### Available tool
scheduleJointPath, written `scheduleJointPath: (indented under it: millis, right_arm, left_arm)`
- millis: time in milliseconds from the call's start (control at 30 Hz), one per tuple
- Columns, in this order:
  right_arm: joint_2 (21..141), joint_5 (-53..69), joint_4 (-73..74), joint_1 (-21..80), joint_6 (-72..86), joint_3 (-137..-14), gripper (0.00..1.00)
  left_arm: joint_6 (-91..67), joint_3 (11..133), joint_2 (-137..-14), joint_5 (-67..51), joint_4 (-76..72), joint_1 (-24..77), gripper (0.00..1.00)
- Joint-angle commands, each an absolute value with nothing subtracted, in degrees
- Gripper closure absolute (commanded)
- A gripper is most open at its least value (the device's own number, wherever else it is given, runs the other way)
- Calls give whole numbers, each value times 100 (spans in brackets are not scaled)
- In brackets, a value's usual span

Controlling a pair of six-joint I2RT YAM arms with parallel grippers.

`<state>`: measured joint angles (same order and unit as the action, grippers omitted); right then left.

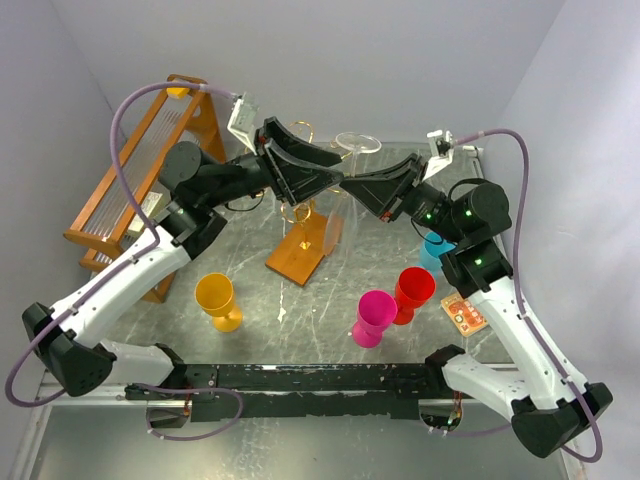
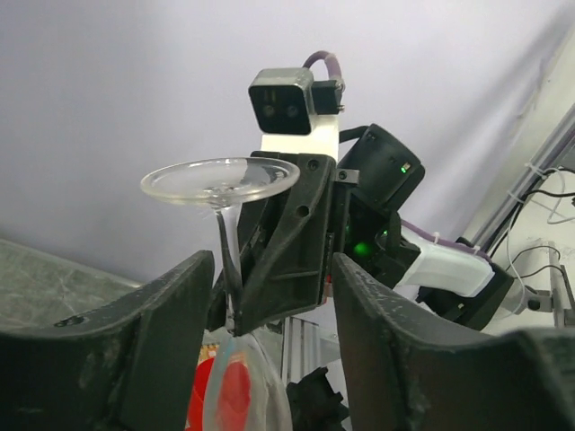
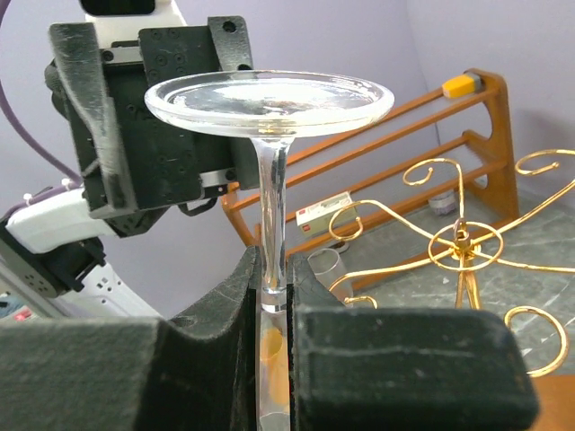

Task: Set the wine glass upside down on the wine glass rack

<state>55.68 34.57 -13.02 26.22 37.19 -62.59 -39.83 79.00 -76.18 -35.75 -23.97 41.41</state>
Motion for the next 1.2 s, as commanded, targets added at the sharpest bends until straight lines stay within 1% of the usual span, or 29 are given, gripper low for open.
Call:
scheduleJointPath:
  millis: [0,100,333,433,567,800,900,1000,1067,1167]
  right_arm:
    - [5350,3098,-1381,2610,3506,-6208,100]
    - [5240,2943,-1124,2610,3329,-6228,100]
    - [4752,2318,-190,2609,2702,-6154,100]
    - [4590,1650,465,2610,2167,-6225,100]
    - [4466,712,997,2610,1673,-6326,100]
    - [4724,-476,905,2604,1247,-6121,100]
    - [4975,-605,649,2602,1220,-5959,100]
    - [5183,-627,187,2570,1138,-5616,100]
    - [5249,-175,-331,2399,997,-5282,100]
    - [5350,659,-1011,2044,1018,-4937,100]
  left_arm:
    - [-3795,7850,-7362,-3366,-2365,4156,33]
    - [-3589,7811,-7218,-3188,-2052,4156,29]
    - [-2832,7509,-6550,-2288,-658,4151,26]
    - [-2577,7373,-6214,-1737,-61,4155,25]
    - [-2389,7582,-5916,-1058,895,4153,25]
    - [-2228,7372,-5312,-638,1486,4156,23]
    - [-2081,7362,-5170,-342,1659,4156,23]
    - [-1574,7101,-4950,-111,1522,4155,22]
    - [-1209,6749,-4706,-235,1193,4156,22]
    - [-810,6311,-4357,-717,806,4157,21]
